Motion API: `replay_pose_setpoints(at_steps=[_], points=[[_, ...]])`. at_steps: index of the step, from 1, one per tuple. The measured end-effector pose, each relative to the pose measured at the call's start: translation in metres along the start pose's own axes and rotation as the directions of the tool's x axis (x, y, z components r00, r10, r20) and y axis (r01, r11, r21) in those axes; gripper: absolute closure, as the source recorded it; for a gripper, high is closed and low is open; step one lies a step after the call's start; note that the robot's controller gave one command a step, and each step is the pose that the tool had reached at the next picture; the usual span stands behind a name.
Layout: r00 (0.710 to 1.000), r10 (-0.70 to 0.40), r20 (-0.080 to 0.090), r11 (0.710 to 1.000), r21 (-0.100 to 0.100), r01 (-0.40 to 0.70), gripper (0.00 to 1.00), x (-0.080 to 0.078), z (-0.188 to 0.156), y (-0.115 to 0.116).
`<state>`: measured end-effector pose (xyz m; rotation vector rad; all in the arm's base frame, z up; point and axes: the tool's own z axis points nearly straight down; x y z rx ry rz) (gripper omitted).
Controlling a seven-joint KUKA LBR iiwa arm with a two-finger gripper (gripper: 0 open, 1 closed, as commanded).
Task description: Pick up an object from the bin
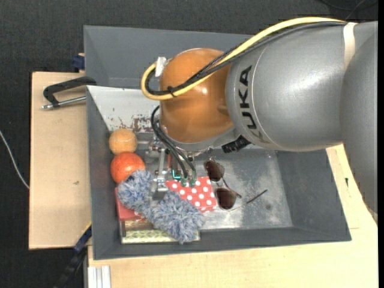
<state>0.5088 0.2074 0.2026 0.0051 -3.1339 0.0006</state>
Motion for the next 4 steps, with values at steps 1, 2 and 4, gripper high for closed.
replay_pose_setpoints(at_steps=[1,2,4], points=[[1.000,0.003,0.008,1.000,-0.002,-0.003,0.00,-0.002,-0.005,-0.001],[0.993,-0.120,0.004,0.993,0.003,0.120,0.00,-0.012,0.086,-0.008],[0.932,-0.363,0.005,0.932,0.007,0.363,0.00,-0.012,0.091,-0.021]])
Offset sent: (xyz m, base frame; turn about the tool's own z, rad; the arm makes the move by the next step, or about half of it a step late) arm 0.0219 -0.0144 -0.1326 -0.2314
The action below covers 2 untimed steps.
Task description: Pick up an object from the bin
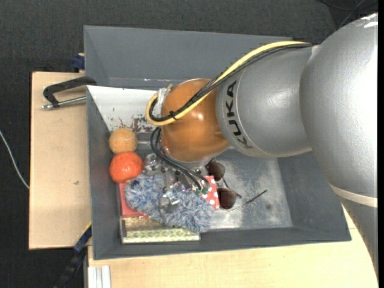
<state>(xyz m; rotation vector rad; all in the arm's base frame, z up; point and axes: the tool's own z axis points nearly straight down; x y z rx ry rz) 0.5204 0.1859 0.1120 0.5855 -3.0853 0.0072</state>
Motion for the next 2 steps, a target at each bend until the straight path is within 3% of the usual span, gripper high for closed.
replay_pose_setpoints(at_steps=[1,2], points=[[0.978,0.208,0.000,0.978,-0.007,-0.208,0.00,0.003,0.031,-0.008],[0.984,-0.179,0.019,0.984,-0.008,0.179,1.00,-0.002,0.036,-0.030]])
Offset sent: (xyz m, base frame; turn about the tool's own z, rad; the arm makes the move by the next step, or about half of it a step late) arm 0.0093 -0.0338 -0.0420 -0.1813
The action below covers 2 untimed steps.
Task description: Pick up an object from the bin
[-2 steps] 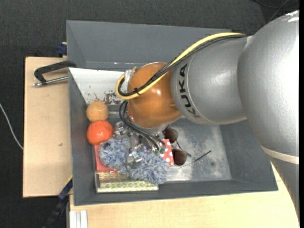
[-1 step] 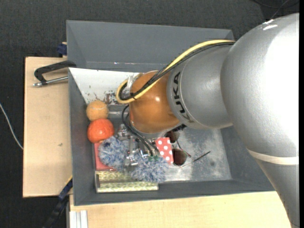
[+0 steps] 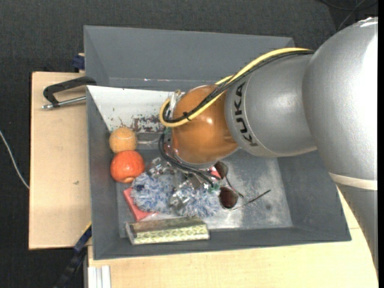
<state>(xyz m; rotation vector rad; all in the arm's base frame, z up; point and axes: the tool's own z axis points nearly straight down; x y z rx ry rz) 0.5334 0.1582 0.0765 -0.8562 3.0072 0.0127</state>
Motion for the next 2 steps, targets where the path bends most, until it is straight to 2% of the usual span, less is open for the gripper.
replay_pose_setpoints(at_steps=[1,2], points=[[1.000,0.000,0.000,1.000,0.000,0.000,1.00,0.000,0.000,0.000],[1.000,0.002,-0.001,1.000,0.003,-0.002,1.00,-0.003,-0.030,0.000]])
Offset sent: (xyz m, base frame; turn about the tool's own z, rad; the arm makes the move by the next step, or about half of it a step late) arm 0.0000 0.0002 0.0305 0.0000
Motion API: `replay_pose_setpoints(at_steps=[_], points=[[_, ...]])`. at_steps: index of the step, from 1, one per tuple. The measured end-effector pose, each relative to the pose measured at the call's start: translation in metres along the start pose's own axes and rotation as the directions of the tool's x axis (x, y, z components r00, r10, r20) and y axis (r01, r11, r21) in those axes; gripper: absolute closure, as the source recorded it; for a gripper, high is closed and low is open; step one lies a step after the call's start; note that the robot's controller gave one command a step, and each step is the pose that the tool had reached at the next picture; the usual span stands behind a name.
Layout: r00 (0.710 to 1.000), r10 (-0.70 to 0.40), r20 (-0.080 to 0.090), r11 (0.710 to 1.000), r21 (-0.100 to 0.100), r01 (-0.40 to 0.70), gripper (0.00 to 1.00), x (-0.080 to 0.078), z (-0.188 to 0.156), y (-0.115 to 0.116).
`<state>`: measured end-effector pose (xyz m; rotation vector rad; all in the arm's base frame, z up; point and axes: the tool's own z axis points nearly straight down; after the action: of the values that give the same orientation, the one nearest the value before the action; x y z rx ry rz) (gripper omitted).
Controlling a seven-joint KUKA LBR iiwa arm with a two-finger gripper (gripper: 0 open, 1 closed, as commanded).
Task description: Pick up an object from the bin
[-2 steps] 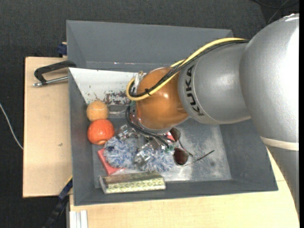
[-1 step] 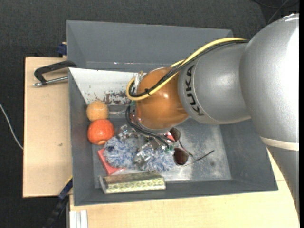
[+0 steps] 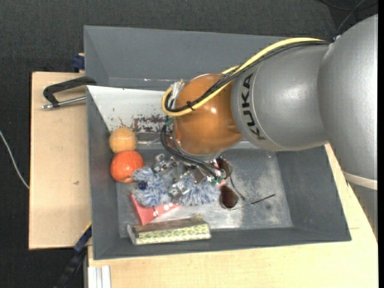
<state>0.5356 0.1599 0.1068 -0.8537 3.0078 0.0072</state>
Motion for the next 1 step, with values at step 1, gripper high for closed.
replay_pose_setpoints(at_steps=[1], points=[[1.000,-0.001,0.002,1.000,0.002,0.001,1.00,-0.0020,-0.0078,-0.0002]])
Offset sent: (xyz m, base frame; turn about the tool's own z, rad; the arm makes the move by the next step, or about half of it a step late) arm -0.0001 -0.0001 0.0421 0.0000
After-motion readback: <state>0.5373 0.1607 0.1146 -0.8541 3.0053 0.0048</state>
